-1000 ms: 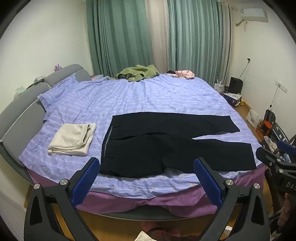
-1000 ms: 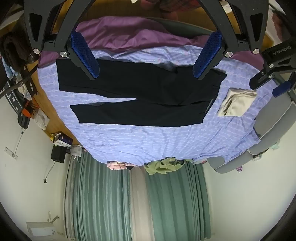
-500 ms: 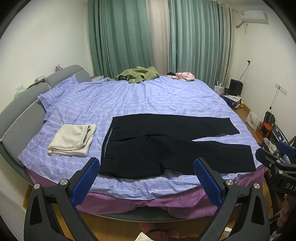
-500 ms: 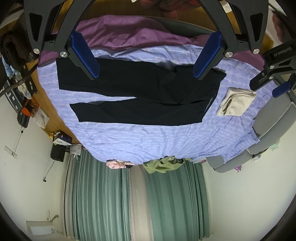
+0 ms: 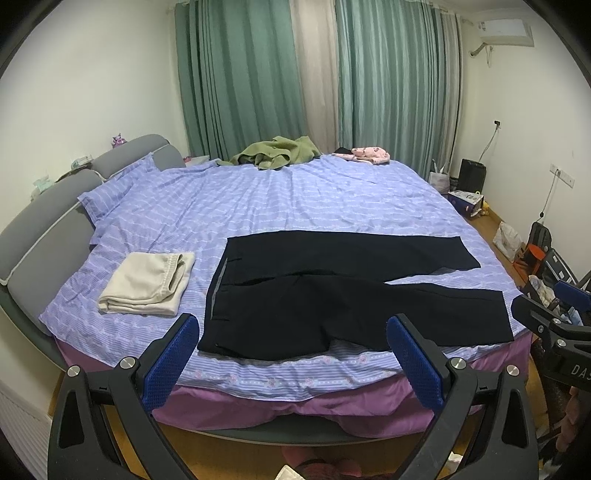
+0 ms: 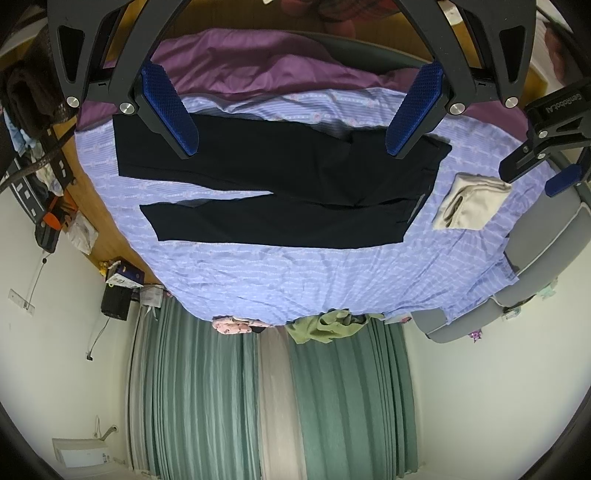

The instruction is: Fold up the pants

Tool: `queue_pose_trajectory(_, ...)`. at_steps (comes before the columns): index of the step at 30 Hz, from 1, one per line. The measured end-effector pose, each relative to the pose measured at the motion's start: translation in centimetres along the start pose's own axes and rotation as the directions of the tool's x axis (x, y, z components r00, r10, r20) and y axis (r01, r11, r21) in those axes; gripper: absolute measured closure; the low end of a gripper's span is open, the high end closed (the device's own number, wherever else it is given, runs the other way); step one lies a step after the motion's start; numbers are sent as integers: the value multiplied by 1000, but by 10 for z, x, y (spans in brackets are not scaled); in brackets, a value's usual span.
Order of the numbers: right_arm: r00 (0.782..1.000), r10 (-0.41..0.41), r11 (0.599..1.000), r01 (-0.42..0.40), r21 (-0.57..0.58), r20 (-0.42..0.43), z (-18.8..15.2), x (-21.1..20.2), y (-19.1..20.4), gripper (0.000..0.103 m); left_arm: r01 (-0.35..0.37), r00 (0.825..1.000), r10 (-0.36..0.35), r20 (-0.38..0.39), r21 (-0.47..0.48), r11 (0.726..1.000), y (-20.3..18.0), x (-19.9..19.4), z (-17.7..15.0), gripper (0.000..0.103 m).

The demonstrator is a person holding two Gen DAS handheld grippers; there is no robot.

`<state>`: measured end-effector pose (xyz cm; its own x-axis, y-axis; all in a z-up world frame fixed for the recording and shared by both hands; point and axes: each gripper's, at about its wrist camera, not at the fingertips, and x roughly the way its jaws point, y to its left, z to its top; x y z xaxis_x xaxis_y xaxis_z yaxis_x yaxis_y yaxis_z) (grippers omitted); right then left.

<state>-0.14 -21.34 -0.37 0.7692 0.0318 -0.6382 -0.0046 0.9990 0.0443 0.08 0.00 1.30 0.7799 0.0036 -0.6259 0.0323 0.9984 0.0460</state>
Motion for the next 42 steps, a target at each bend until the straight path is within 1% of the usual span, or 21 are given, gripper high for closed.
queue_pose_trajectory(17,1000,2,1000,-2,-2,2,4,0,0,0,10,1000,-10,6,1,1000,-3,0,1,0)
queue_pose_trajectory(42,1000,2,1000,-2,-3,5,0,-1,1,0,13,1000,-13,5,-2,1000,-4,0,-2,0)
